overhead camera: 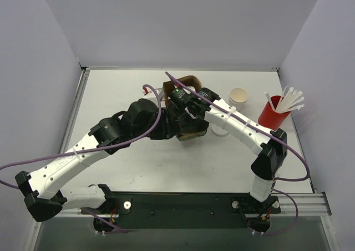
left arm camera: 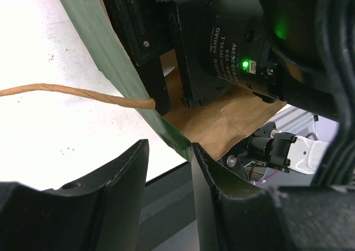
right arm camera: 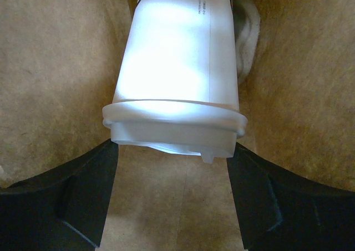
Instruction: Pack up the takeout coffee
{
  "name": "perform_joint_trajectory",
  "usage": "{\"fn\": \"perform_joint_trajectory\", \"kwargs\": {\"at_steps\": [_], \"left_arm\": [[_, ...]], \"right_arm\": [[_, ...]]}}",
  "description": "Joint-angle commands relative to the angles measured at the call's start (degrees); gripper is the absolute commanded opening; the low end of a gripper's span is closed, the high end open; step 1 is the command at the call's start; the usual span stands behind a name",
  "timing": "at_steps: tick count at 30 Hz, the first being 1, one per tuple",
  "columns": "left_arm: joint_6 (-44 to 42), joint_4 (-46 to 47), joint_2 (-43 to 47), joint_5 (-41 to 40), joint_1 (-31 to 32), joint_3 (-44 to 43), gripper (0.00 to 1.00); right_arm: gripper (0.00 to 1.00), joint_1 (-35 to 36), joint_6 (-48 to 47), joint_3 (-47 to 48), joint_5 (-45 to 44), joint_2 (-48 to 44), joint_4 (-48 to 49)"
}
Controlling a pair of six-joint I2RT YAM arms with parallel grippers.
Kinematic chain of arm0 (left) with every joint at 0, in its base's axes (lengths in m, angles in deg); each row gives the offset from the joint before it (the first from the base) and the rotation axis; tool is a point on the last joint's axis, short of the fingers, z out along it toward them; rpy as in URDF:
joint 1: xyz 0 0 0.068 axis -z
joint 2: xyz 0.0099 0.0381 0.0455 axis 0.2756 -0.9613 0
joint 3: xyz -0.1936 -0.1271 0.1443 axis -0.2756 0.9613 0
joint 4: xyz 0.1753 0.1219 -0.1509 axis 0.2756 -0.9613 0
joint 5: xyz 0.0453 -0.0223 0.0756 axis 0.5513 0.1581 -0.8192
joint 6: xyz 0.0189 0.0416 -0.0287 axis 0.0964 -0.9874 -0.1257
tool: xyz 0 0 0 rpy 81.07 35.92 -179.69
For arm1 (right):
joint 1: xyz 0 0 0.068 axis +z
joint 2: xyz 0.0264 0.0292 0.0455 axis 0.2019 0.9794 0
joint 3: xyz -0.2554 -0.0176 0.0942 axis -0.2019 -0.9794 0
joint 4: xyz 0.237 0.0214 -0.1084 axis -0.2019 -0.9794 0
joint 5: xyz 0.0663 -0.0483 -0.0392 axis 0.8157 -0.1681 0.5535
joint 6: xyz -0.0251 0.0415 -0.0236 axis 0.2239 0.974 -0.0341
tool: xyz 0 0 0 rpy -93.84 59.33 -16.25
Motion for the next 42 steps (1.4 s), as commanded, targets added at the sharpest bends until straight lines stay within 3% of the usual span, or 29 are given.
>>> {"fn": "perform_joint_trajectory", "kwargs": {"at_steps": [1, 9, 15, 22, 25, 29, 32, 42], "left_arm": [[0.6, 3.51, -0.06, -2.29, 1.08, 0.35, 0.47], [0.33, 6.05, 1.87, -3.87, 2.23, 0.79, 0.49], [0.24, 0.61, -0.76, -6.33, 2.23, -1.41, 0.46], [0.77, 0.43, -2.61, -7.39, 2.23, -0.71, 0.45], [0.6, 0.78, -2.7, -8.0, 2.31, -0.97, 0.38], [-1.15, -0.62, -3.49, -8.36, 2.4, -2.37, 0.12], [-3.08, -2.81, -4.37, -7.92, 2.31, -4.48, 0.0], [-10.3, -10.29, -6.13, -6.6, 2.84, -10.02, 0.0]], "right_arm": [[0.6, 0.03, 1.01, 0.17, -0.8, 0.26, -1.05], [0.6, 0.03, 0.92, -0.27, -0.8, 0.35, -1.05], [0.6, -0.14, 0.92, -0.18, -0.72, 0.35, -1.05], [0.6, -0.05, 1.09, -0.27, -0.45, 0.44, -1.05], [0.6, -0.14, 1.1, -0.45, -0.45, 0.35, -1.05], [0.6, -0.05, 1.18, -0.45, -0.45, 0.35, -1.05], [0.6, -0.05, 1.18, -0.01, -0.28, 0.44, -1.13], [0.6, -0.58, 1.1, -0.36, 2.43, 0.18, -1.05]]}}
